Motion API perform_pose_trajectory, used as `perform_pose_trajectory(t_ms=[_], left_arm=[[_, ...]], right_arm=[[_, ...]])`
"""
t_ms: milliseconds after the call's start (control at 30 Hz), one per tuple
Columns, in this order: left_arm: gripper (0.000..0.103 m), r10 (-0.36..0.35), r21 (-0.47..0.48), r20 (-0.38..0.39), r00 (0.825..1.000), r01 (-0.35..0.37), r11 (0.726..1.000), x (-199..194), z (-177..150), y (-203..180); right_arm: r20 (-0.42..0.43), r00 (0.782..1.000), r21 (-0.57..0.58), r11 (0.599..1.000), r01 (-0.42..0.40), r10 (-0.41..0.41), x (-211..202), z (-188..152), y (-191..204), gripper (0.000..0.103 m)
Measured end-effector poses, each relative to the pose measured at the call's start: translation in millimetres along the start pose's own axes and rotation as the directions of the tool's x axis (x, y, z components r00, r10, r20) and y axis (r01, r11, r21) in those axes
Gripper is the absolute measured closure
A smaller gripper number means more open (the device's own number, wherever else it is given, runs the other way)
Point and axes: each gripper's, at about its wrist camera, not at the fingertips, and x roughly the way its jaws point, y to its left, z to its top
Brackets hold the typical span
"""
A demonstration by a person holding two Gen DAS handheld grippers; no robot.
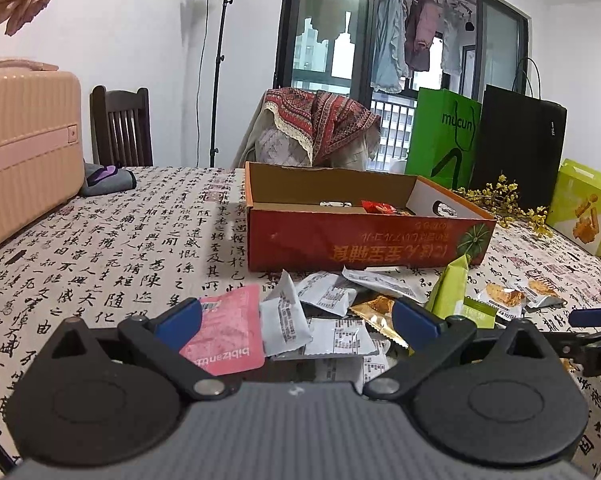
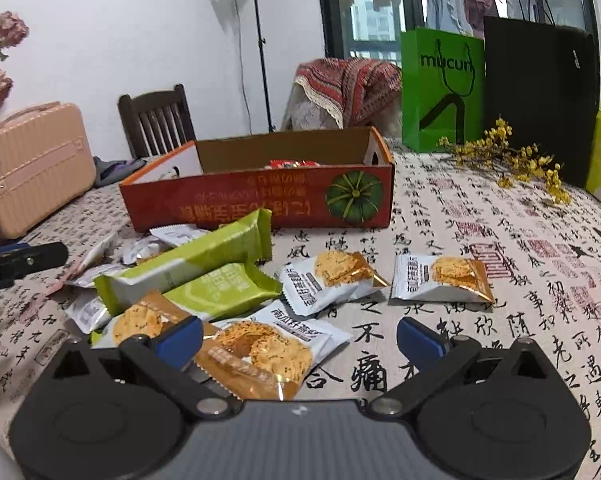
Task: Organize snacks
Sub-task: 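Grasp a white cookie packet with the right gripper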
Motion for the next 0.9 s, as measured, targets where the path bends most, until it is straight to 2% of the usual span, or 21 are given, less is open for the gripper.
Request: perform_pose_trajectory(t_ms=[167,300,333,433,900], left_arm=[[0.0,-0.008,-0.001,-0.003,1.0,0.008,1.0,0.2,-1.4,0.1],[0.0,-0.01,-0.001,-0.006,1.0,0.01,1.0,1.7,-1.8,-0.1],[0.0,-0.01,-0.001,-0.006,1.0,0.01,1.0,1.8,-2.0,-0.7],[0.0,-0.009,-0.004,-0.006,1.0,0.009,1.0,1.1,-2.5,-1.3],[0.0,-0.03,0.012,-0.028,0.999,0.03,0.999,-2.3,-5.2,-16.6]], right_arm=[[-0.036,0.999,0.016,1.0,-0.01,0.01,11.6,-2.1,2.4,0.009],[-0.04,0.997,0.023,0.998,-0.065,0.066,12.1,-5.6,4.2,0.034],[-0.035,0.996,0.021,0.997,-0.078,0.078,10.3,-5.8,4.6,0.049],[-0.014,0.997,0.018,0.997,-0.075,0.076,4.9,-4.8,5.2,0.06],[0.1,0.991,0.037,0.995,-0.095,0.091,-22.9,-2.7,-6.2,0.085]])
